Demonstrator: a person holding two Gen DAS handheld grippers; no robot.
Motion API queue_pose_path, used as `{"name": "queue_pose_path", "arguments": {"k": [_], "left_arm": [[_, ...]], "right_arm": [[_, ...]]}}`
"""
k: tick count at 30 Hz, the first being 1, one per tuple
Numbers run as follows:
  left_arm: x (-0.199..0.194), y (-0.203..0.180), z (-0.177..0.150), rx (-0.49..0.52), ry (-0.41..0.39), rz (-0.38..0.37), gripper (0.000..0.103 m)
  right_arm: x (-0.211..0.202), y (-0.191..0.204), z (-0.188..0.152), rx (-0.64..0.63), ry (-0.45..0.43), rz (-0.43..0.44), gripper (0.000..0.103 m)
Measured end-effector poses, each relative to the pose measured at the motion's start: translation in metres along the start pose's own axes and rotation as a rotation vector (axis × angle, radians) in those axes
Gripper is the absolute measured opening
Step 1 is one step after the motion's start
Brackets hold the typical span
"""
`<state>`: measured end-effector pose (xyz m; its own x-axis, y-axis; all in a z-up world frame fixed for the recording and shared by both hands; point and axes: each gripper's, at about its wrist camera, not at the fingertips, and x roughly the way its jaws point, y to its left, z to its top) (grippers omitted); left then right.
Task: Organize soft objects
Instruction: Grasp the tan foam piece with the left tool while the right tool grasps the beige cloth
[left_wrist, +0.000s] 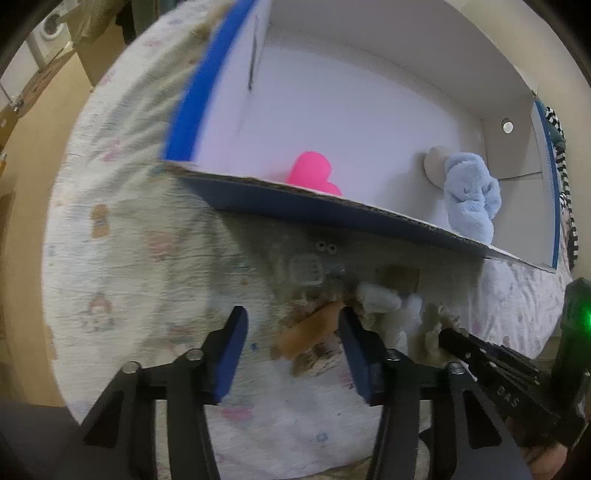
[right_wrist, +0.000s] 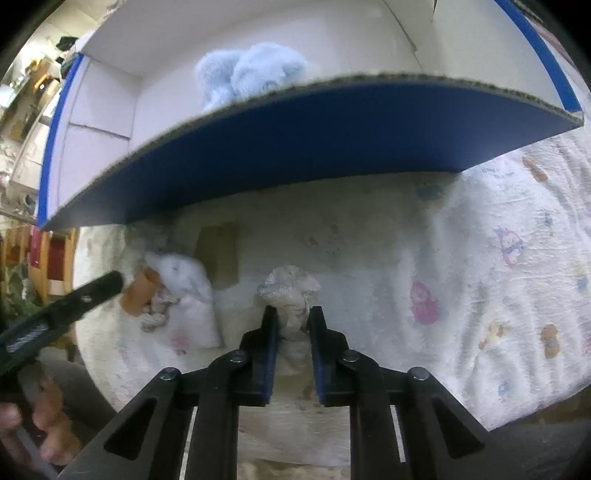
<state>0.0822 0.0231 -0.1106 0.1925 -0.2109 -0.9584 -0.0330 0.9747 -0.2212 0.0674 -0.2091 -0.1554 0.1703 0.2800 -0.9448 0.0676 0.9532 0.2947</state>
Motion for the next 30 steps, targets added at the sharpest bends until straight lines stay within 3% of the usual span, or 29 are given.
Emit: {"name": "queue_pose_path", "arguments": {"k": [2, 5, 8, 12, 17, 25, 30], "left_arm": [[0.007, -0.003, 0.003, -0.005, 0.015, -0.006, 0.044], [0.019, -0.006, 0.007, -0.022, 0.050, -0.012, 0.032], [0.029, -0.007, 0.010, -0.038, 0.084, -0.046, 0.009], [0.032, -0.007, 0.013, -0.045, 0.092, -0.089, 0.006], [0.013, -0.003, 0.010, -0.030, 0.041, -0.131, 0.005], [-0.014, 0.016, -0.006, -0.057, -0.032, -0.119, 0.006], [0.003, 0.031, -0.004, -0.117, 0.021, -0.092, 0.009]], "right_arm": [[-0.001, -0.001, 0.001, 0.001, -0.003, 0.007, 0.018], [0.001, -0.001, 0.000, 0.004, 0.001, 0.018, 0.018], [0.003, 0.000, 0.001, 0.006, 0.000, 0.023, 0.018], [-0.002, -0.004, 0.000, -0.004, 0.002, 0.026, 0.018], [-0.002, -0.003, 0.000, -0.006, 0.001, 0.028, 0.018], [-0.005, -0.002, -0.004, -0.006, -0.006, 0.035, 0.018], [-0.005, 0.004, -0.008, -0.029, -0.004, 0.028, 0.018]]}}
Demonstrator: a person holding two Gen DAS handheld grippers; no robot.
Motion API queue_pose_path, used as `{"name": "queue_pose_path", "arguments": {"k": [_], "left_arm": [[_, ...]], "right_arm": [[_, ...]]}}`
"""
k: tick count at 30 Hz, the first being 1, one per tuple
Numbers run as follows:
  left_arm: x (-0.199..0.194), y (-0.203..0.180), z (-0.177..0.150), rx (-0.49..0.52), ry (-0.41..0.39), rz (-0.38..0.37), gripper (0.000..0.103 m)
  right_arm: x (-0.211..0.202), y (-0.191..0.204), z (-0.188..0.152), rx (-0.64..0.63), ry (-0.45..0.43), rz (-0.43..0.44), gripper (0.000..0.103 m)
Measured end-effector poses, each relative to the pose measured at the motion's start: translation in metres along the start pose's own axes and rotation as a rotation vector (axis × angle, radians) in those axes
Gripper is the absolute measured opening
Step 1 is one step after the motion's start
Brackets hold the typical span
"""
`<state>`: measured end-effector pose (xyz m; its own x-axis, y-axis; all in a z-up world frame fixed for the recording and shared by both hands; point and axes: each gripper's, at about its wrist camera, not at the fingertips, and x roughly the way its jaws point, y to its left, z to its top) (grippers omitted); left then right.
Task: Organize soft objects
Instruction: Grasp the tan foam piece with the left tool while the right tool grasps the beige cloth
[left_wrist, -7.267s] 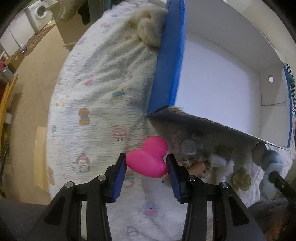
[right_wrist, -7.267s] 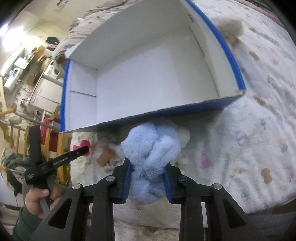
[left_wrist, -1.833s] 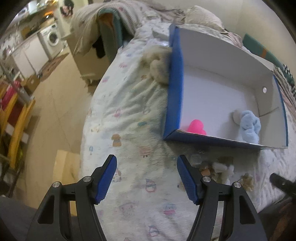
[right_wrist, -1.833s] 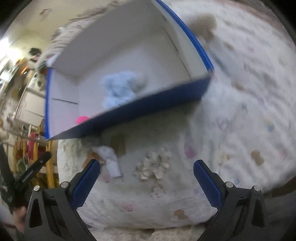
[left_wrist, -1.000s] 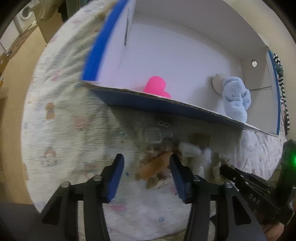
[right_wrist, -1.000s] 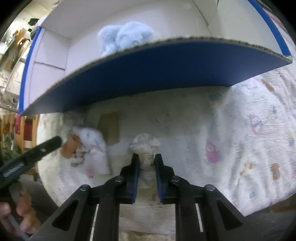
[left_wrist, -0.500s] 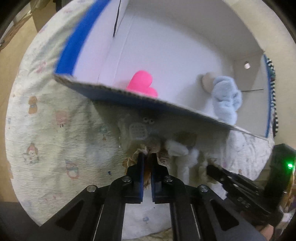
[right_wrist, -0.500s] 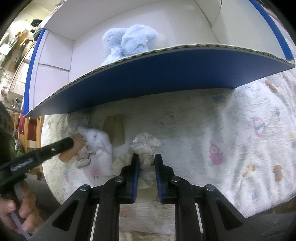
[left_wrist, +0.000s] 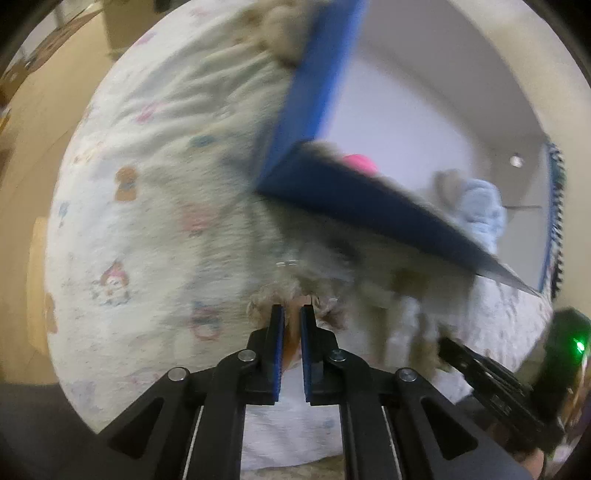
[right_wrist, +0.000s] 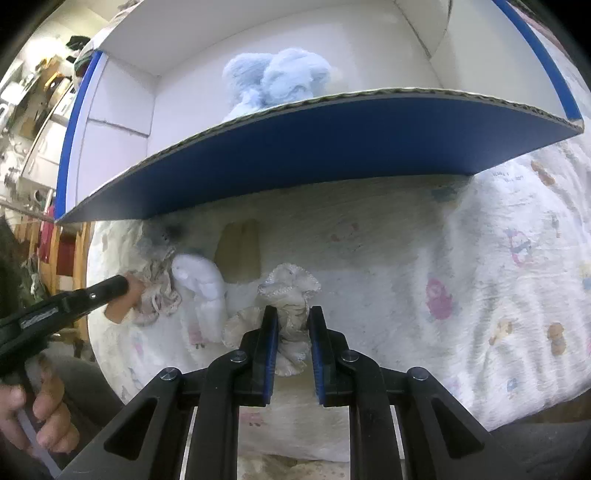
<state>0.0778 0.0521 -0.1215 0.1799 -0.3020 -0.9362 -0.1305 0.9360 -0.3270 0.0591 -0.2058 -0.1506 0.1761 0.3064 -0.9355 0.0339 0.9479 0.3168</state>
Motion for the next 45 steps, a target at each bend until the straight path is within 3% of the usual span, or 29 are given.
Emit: {"name": "queue_pose_path", "arguments": {"k": [3, 6, 9, 14, 16, 18, 19, 20, 22, 24, 25, 27, 34, 36, 45], "left_arm": [[0.006, 0.009, 0.002, -0.042, 0.010, 0.064, 0.017], [-0.002, 0.007, 0.002, -0.034, -0.024, 0.091, 0.017], [-0.011, 0.000, -0.001, -0.013, -0.050, 0.069, 0.018], [0.000, -0.005, -0.003, 0.013, -0.014, 0.125, 0.019], [0.008, -0.003, -0.002, -0.011, 0.010, 0.118, 0.028], [0.010, -0.001, -0.003, -0.015, 0.022, 0.109, 0.057], [0.012, -0.002, -0.003, -0.012, 0.028, 0.117, 0.057], [0.015, -0.003, -0.003, -0.012, 0.034, 0.122, 0.056], [0.022, -0.003, -0.005, -0.014, 0.045, 0.137, 0.036], [0.028, -0.003, -0.005, -0.014, 0.060, 0.139, 0.022], [0.031, -0.001, -0.005, -0.018, 0.074, 0.143, 0.019], [0.029, 0.004, -0.004, -0.038, 0.068, 0.145, 0.018], [0.003, 0.012, -0.002, -0.077, -0.013, 0.046, 0.018], [0.002, 0.017, -0.003, -0.087, -0.015, 0.037, 0.007], [-0.033, 0.024, 0.002, -0.034, -0.054, 0.093, 0.007]], "right_arm": [[-0.001, 0.000, -0.001, -0.002, -0.003, -0.003, 0.018], [-0.003, -0.003, -0.001, 0.012, -0.007, 0.001, 0.018], [-0.004, -0.004, -0.001, 0.013, -0.007, 0.003, 0.018], [-0.002, -0.002, -0.001, 0.001, -0.002, 0.002, 0.018], [-0.002, -0.001, 0.000, -0.001, -0.001, 0.001, 0.018], [-0.002, -0.002, 0.000, 0.000, 0.000, 0.002, 0.018], [-0.002, -0.001, 0.000, 0.001, -0.001, 0.002, 0.018], [-0.002, -0.001, 0.000, -0.001, 0.000, 0.002, 0.018], [-0.002, 0.000, 0.000, -0.005, -0.001, 0.001, 0.018], [-0.003, 0.000, -0.001, -0.008, -0.004, 0.002, 0.018], [-0.003, 0.000, -0.002, -0.007, -0.006, 0.003, 0.018], [-0.004, -0.001, -0.002, -0.001, -0.009, 0.008, 0.018], [-0.005, -0.001, -0.002, -0.007, -0.006, 0.013, 0.018], [-0.005, 0.000, -0.002, -0.012, -0.006, 0.012, 0.019], [-0.009, -0.002, -0.003, -0.010, -0.014, 0.028, 0.018]]}}
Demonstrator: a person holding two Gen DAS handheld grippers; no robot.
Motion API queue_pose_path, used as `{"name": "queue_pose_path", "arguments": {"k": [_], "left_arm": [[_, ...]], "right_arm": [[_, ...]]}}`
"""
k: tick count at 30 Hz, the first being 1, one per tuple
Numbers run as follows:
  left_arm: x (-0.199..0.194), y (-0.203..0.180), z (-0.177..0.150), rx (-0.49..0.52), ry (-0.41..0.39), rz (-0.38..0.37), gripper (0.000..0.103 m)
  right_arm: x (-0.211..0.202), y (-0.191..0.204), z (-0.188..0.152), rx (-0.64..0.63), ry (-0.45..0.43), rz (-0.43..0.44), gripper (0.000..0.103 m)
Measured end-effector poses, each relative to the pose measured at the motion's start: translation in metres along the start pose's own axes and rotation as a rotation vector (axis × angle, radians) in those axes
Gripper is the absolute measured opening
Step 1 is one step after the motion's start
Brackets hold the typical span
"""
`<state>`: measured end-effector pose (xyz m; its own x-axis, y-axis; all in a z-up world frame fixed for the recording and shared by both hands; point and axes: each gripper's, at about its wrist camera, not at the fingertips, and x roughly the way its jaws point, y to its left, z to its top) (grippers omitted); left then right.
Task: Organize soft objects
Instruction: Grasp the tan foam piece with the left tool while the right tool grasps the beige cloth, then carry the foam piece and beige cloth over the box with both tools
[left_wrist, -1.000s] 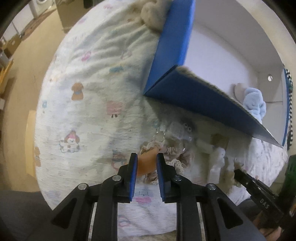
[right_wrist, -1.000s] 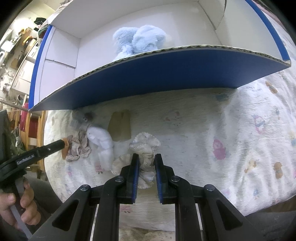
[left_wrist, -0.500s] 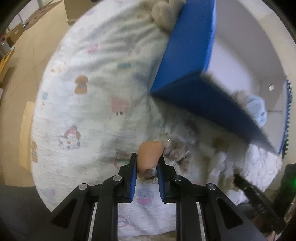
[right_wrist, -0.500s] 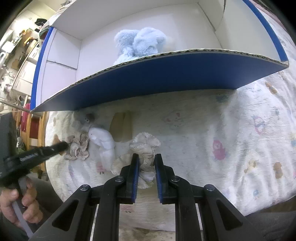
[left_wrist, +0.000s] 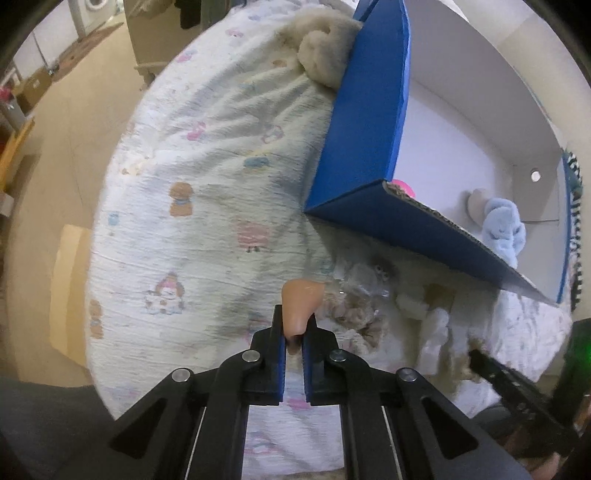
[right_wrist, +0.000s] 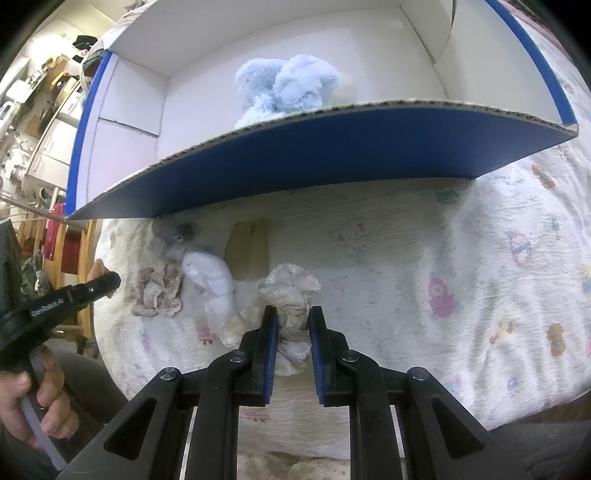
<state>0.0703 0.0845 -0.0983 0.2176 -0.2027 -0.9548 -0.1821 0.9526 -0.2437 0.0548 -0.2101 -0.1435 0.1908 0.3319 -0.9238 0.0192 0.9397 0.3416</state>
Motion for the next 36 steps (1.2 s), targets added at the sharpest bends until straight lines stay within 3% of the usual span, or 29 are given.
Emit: {"name": "queue_pose_path", "arguments": {"k": [8, 16, 22, 28, 36], "left_arm": [[-0.017, -0.001, -0.010, 0.054, -0.082, 0.111, 0.007], [-0.052, -0.026, -0.010, 0.069, -0.198, 0.089, 0.007], [-0.078, -0.061, 0.014, 0.147, -0.256, 0.039, 0.007], [-0.069, -0.102, 0.048, 0.255, -0.290, 0.075, 0.007], [-0.033, -0.138, 0.067, 0.341, -0.267, 0.096, 0.007]], "right_arm": [[-0.053, 0.011, -0.007, -0.058, -0.096, 0.131, 0.018], [-0.108, 0.026, 0.009, -0.126, -0.230, 0.134, 0.019], [-0.131, 0.027, 0.038, -0.130, -0.337, 0.101, 0.019], [-0.121, 0.013, 0.065, -0.112, -0.404, 0.021, 0.019], [-0.090, -0.015, 0.074, -0.058, -0.378, -0.093, 0.018]]}}
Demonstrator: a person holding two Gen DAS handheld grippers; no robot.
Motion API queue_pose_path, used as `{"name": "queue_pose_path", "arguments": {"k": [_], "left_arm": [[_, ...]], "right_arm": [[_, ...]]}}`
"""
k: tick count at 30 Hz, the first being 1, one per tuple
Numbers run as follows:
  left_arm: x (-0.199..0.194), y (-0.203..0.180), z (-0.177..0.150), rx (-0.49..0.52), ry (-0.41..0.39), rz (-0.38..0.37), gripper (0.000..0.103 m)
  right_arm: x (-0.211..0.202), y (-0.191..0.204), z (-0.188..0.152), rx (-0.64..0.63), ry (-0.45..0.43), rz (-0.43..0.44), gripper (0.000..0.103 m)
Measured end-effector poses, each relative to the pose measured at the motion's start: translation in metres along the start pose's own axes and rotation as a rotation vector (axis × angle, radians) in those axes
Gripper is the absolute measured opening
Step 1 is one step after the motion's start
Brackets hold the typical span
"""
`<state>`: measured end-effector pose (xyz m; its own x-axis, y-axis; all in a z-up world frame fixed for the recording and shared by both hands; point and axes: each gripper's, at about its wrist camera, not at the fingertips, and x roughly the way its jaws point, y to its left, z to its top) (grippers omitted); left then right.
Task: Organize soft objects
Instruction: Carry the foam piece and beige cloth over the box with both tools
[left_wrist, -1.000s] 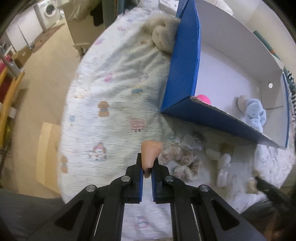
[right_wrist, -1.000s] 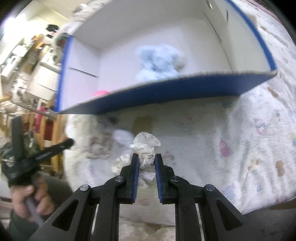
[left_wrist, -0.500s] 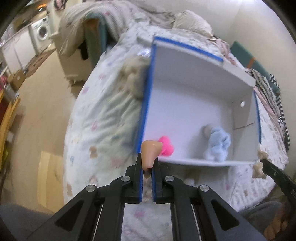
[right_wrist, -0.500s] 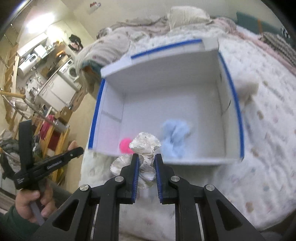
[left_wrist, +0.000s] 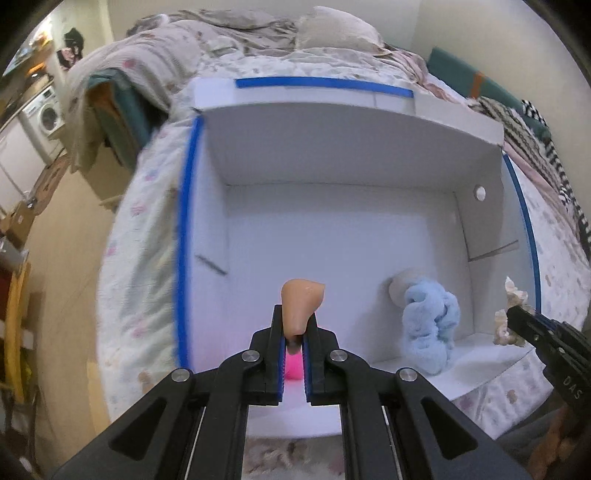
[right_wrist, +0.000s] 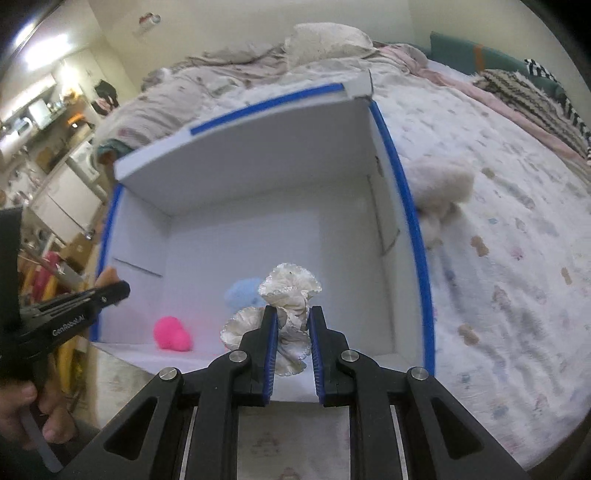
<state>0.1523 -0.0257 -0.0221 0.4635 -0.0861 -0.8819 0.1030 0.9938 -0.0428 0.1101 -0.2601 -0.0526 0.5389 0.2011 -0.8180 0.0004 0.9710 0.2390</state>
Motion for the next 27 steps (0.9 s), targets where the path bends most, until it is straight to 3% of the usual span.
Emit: {"name": "queue_pose_path", "arguments": {"k": [5, 10, 15, 24, 27], "left_arm": [[0.030, -0.013, -0.004, 0.029, 0.036, -0.048, 0.007], [0.039, -0.018, -0.005, 0.072, 0.001, -0.004, 0.007], [0.051, -0.012, -0.005, 0.014, 0.037, -0.016, 0.007], [0.055, -0.017, -0.009, 0.034, 0.037, 0.002, 0.008], [0.055, -0.019, -0.010, 0.038, 0.033, 0.007, 0.008]], "right_arm": [[0.019, -0.008, -0.002, 0.003, 0.066, -0.026, 0.018], [0.035, -0.007, -0.004, -0.009, 0.113, -0.037, 0.018], [0.047, -0.001, -0.006, -0.031, 0.149, -0.044, 0.018], [0.057, 0.008, -0.004, -0.044, 0.172, -0.044, 0.018], [0.058, 0.010, -0.006, -0.047, 0.182, 0.007, 0.019]]}}
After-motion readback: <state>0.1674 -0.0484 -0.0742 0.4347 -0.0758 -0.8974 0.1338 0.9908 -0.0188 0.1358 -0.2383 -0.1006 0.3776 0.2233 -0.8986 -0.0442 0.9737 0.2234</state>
